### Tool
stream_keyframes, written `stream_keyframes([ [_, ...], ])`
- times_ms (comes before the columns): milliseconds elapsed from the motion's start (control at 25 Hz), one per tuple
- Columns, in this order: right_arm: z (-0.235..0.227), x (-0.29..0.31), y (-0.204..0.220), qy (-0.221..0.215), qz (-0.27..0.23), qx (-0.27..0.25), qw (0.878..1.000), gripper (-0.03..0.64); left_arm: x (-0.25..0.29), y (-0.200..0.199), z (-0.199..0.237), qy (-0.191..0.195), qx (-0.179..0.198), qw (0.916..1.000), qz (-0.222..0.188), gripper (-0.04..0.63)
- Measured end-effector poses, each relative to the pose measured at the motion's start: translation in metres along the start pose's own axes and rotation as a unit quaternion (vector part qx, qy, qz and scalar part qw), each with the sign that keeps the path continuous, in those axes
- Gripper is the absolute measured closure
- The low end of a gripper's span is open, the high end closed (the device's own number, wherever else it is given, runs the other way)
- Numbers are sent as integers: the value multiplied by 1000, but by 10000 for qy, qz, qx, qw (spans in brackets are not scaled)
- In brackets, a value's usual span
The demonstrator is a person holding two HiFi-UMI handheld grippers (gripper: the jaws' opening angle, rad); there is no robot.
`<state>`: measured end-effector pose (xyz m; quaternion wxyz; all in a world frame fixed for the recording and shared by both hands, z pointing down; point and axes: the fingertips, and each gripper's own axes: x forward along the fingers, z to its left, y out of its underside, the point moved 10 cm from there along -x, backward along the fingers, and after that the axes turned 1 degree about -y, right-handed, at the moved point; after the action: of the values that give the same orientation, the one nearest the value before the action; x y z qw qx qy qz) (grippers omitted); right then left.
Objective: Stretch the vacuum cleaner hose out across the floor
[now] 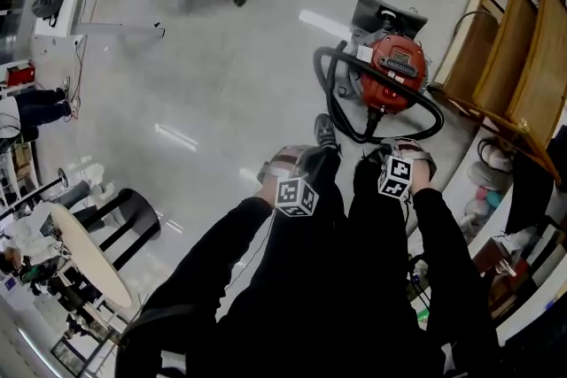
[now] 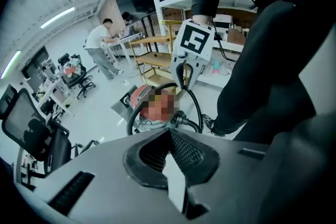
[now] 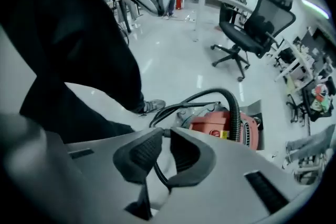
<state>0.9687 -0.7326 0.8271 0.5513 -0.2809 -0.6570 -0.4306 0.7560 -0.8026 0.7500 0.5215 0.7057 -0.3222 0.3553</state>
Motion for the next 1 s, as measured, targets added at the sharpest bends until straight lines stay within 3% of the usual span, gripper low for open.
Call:
stream_keyframes([
  [40,-2,9,-8,55,-74,211,9997,571,-1,7,-1,-28,-51,10000,24,581],
  [120,-17,14,-20,384,-379,1163,9917,567,2,19,4,-208,-142,9997,41,581],
  [240,-24,4,-21,744,-877,2321,9659,534,10,30,7,-355,-188,9992,18,581],
  [440,-38,-6,23,1201,-1061,3014,9399,521,44,12,28,-402,188,9989,-146,581],
  [560,-54,-2,53,1409,-1226,3518,9172,509,76,-12,49,-474,359,9978,-287,578],
  [680,-69,4,77,1569,-1644,3999,8880,491,123,-31,71,-553,391,9972,-304,535],
  [760,-75,8,91,1612,-2009,4333,8637,465,161,-37,86,-594,345,9974,-209,461],
  [880,-78,13,107,1634,-2489,4721,8297,437,217,-39,108,-701,356,9969,56,386],
  [1000,-72,19,124,1665,-2866,4908,8058,420,266,-40,123,-643,621,9952,399,346],
])
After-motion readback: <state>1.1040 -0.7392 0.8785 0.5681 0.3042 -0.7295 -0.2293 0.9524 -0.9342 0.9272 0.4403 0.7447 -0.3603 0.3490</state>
